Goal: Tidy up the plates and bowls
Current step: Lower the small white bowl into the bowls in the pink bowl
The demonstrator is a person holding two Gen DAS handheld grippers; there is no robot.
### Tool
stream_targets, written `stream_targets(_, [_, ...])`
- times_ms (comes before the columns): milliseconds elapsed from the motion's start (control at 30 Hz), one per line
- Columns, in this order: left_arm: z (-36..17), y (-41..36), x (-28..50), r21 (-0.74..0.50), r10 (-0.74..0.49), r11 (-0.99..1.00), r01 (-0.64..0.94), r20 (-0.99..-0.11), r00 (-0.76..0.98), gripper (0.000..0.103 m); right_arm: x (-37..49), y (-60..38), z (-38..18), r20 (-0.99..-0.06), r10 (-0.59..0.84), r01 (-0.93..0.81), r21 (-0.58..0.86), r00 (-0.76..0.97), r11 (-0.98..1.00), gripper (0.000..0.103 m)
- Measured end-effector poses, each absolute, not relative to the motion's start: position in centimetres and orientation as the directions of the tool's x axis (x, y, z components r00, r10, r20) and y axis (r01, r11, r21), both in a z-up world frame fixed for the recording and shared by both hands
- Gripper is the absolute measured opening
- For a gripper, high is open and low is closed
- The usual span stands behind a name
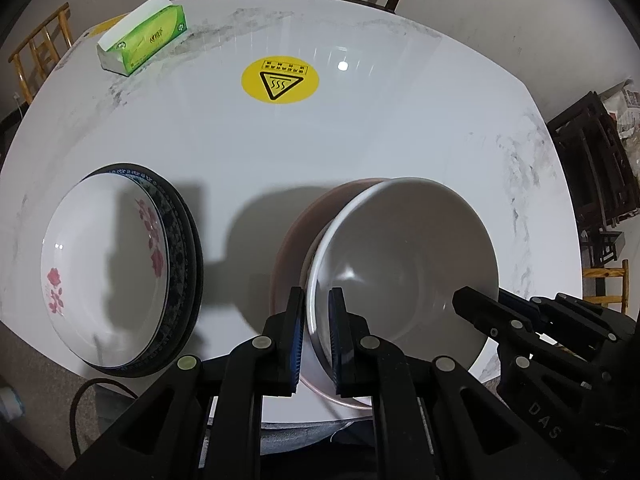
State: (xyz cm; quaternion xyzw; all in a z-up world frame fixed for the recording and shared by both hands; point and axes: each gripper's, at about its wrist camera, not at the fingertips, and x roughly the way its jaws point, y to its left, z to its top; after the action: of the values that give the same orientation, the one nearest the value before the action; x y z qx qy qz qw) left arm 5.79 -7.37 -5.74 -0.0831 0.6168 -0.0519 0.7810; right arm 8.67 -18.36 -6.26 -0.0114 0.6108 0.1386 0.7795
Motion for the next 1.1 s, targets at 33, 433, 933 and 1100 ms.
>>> stream_targets(33, [-5.9, -7.4, 5.8, -0.195, -0.185, 0.981, -0.022, -0.955, 0.231, 0.008, 8.7, -18.4, -6.3, -0.956, 0.202, -0.230, 0.152, 0.215, 0.961, 0.012])
stream_targets(433, [-6.2, -7.5, 5.9, -0.189, -0.179, 0.982, -0.020, -0.956, 0.233, 0.008, 8.8, -18.1, -6.9, -0.958, 0.197, -0.230, 0.147, 0.210, 0.962, 0.013])
stream_targets(933, [-6.3, -7.6, 5.9, -0.177, -0.169, 0.984, -0.005, -0.950, 0.262, 0.009, 8.8, -18.0, -7.3, -0.957, 0.187, -0.229, 0.136, 0.220, 0.964, 0.015])
stream_targets(1100, [-6.3, -7.5, 5.9, -0.181, -0.173, 0.983, -0.006, -0.948, 0.265, 0.009, 8.9, -18.2, -7.3, -0.955, 0.196, -0.220, 0.147, 0.222, 0.964, 0.015])
